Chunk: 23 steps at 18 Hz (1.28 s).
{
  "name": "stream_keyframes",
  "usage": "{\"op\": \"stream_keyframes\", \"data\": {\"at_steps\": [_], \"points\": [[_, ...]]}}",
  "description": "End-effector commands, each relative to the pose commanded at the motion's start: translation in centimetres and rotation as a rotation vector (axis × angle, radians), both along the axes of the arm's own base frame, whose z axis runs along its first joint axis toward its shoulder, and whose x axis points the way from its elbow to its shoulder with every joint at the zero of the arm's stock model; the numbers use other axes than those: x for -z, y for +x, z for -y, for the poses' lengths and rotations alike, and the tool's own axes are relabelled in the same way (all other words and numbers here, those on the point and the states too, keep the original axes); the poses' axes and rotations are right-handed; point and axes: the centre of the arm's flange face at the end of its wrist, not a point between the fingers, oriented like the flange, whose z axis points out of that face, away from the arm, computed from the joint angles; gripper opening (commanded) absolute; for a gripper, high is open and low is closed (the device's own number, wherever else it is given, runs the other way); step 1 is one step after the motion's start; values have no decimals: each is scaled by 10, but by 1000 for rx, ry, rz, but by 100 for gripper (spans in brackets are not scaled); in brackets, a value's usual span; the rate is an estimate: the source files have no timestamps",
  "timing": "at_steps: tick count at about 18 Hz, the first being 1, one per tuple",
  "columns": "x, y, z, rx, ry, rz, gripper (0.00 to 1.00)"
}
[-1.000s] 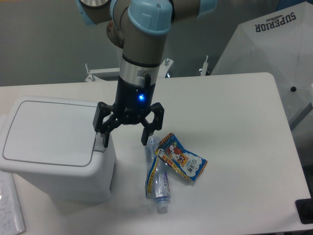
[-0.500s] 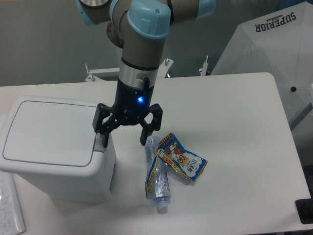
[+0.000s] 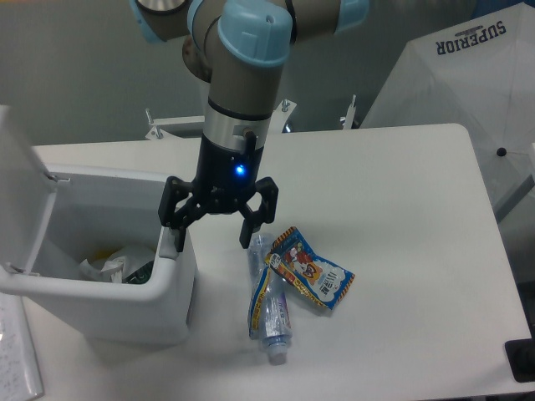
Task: Open the trash can
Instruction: 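Lift the gripper away from the open trash can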
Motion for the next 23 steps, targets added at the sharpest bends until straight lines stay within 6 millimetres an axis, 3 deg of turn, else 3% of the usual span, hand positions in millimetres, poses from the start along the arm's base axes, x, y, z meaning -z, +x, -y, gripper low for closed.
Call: {"op": "stream_keyframes", "data": {"at_steps": [4, 9, 13, 17, 20, 23], "points": [[-18, -26, 11, 12, 31, -86, 100], [0, -60, 35, 171, -228, -391, 100], [8, -84, 53, 285, -295, -463, 100], [13, -113, 89, 366, -374, -524, 100], [6, -118, 106, 360, -386, -537, 100], [6, -121, 109, 352, -385, -539, 100]]}}
